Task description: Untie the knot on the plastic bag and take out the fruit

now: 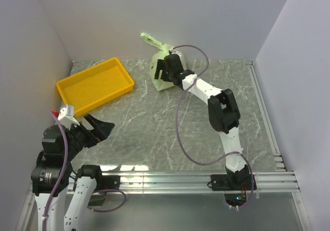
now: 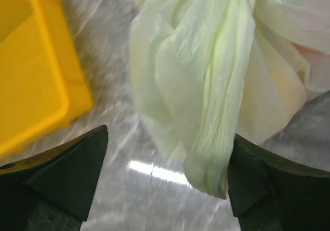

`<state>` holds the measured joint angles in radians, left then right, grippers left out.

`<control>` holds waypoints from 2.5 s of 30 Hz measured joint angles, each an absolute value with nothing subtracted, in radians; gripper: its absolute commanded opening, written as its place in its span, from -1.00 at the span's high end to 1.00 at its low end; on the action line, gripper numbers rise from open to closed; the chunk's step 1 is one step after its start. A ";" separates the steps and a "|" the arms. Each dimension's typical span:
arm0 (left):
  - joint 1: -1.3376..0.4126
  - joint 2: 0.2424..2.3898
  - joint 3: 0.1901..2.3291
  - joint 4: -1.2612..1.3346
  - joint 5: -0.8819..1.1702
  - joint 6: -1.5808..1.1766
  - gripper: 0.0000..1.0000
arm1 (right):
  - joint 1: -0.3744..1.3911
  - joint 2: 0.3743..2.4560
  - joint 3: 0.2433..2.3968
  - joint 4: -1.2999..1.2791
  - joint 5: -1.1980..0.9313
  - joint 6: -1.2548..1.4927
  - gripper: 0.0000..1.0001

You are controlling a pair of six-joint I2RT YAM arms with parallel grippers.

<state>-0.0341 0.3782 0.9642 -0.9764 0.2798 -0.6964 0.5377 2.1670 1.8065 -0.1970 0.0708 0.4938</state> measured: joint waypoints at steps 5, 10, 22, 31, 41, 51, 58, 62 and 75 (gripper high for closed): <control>-0.034 0.389 0.980 -1.020 0.265 -0.692 -0.99 | 0.536 2.299 1.897 -0.195 0.197 0.498 0.79; -0.034 0.389 0.981 -1.020 0.256 -0.692 -0.99 | 0.536 2.260 1.798 -0.186 0.274 0.489 1.00; -0.048 0.395 0.844 -0.881 0.335 -0.694 -0.99 | 0.599 1.576 1.121 -0.223 0.247 0.472 1.00; -0.075 0.494 0.742 -0.807 0.432 -0.701 -0.99 | 0.964 1.206 0.745 -0.319 0.237 0.743 0.51; -0.269 0.686 0.729 -0.652 0.454 -0.732 -0.99 | 1.132 1.267 1.108 -0.489 0.186 0.667 -0.32; -0.595 0.994 0.834 -0.511 0.262 -0.769 -0.99 | 0.778 1.231 1.340 -0.621 0.146 0.395 -0.48; -0.702 1.226 0.993 -0.413 0.134 -0.749 -0.82 | 0.606 1.323 1.256 -0.576 0.022 0.336 -0.48; -0.721 1.343 1.018 -0.381 0.107 -0.736 -0.63 | 0.608 1.428 1.201 -0.514 -0.035 0.323 -0.45; -0.782 1.522 0.952 -0.208 0.116 -0.781 0.99 | 0.608 1.490 1.016 -0.371 -0.100 0.367 0.95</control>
